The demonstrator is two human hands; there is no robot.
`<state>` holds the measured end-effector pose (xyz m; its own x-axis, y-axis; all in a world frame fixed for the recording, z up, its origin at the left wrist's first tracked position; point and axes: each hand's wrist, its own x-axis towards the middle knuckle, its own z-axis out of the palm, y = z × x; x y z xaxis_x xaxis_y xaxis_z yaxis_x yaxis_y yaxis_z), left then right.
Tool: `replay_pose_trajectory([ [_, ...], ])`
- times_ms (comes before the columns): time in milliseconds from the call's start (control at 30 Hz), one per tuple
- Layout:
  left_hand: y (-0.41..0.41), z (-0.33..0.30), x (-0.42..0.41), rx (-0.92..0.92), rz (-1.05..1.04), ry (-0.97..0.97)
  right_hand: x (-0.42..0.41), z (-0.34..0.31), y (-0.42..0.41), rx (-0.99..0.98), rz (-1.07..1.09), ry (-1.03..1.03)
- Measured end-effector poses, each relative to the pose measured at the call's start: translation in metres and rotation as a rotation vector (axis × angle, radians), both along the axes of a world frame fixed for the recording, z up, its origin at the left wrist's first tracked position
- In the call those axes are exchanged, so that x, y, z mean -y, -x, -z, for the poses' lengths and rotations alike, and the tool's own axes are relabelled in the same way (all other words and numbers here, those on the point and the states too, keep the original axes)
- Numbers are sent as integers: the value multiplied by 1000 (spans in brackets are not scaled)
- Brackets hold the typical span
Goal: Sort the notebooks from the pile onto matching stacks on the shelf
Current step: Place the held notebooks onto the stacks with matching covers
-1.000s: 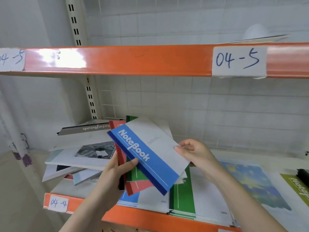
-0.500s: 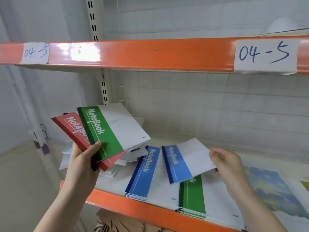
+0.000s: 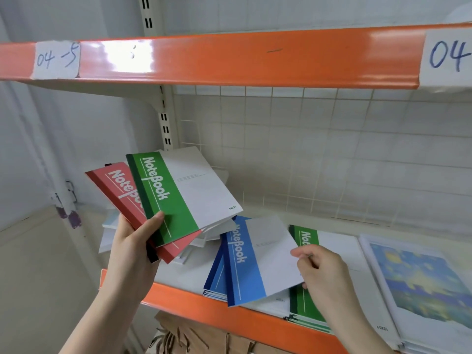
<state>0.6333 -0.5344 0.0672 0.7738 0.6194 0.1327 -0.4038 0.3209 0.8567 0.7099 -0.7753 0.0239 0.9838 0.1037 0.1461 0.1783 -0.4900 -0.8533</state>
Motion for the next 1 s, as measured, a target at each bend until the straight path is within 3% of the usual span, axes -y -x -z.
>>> replay_pose_trajectory([
  [167, 3, -1, -1, -18, 15, -25, 0, 0, 0, 52, -47, 71],
  [400, 5, -1, 0, -38, 42, -45, -8, -9, 13, 245, -177, 534],
  [633, 8, -1, 3, -44, 48, -57, -58, 6, 21, 427, -819, 734],
  [1000, 18, 2, 4, -30, 46, -66, -36, 16, 3, 364, -788, 713],
])
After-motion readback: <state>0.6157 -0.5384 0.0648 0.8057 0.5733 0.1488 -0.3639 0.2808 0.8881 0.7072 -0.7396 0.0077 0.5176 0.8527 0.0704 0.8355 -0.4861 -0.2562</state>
